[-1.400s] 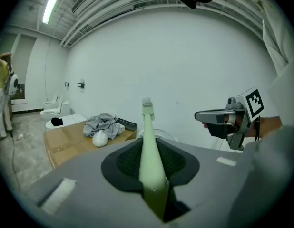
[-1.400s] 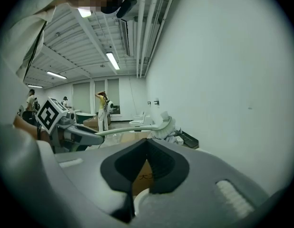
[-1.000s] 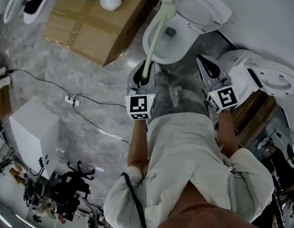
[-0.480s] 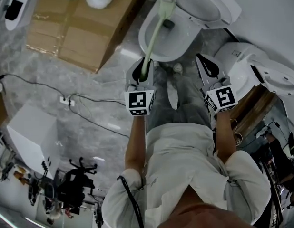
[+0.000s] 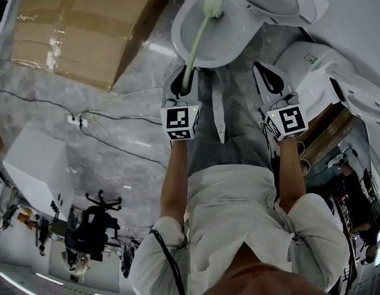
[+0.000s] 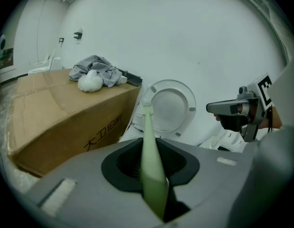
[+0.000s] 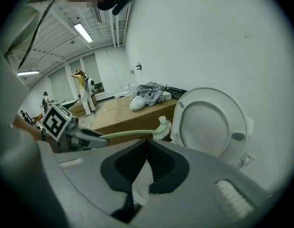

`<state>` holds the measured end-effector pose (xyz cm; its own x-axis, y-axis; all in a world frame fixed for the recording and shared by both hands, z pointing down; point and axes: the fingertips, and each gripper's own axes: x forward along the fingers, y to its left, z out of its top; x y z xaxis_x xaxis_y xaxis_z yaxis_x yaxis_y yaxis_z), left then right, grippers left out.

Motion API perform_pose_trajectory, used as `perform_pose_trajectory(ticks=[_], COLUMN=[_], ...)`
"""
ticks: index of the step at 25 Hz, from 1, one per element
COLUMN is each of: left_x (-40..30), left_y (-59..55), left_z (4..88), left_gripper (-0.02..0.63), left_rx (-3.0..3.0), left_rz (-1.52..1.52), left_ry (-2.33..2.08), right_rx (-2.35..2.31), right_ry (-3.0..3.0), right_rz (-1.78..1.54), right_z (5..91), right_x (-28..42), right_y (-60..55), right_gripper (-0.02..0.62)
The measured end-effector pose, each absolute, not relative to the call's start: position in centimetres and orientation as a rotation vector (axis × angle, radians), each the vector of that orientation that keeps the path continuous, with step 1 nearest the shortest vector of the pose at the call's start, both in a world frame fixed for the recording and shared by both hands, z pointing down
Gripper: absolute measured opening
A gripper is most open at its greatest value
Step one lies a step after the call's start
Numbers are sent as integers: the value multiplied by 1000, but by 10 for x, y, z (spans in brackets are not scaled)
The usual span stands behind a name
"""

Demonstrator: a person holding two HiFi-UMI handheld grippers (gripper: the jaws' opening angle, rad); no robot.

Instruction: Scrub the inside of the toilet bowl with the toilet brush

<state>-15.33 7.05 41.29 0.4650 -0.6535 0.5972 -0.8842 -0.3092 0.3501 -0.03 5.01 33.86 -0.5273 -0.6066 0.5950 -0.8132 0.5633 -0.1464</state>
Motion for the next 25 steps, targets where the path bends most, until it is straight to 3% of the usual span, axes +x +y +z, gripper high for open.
perform_pose_trajectory(ticks=[25], left_x=[-81], left_y=[70], left_z=[551], left_gripper=[101], left_rx=[1783], left_rz=[566], left_ry=[-1247], right_rx=[951], right_ry=[-2273], right_rz=[793], right_z=[465], right_x=[51], right_y=[19], right_gripper=[3])
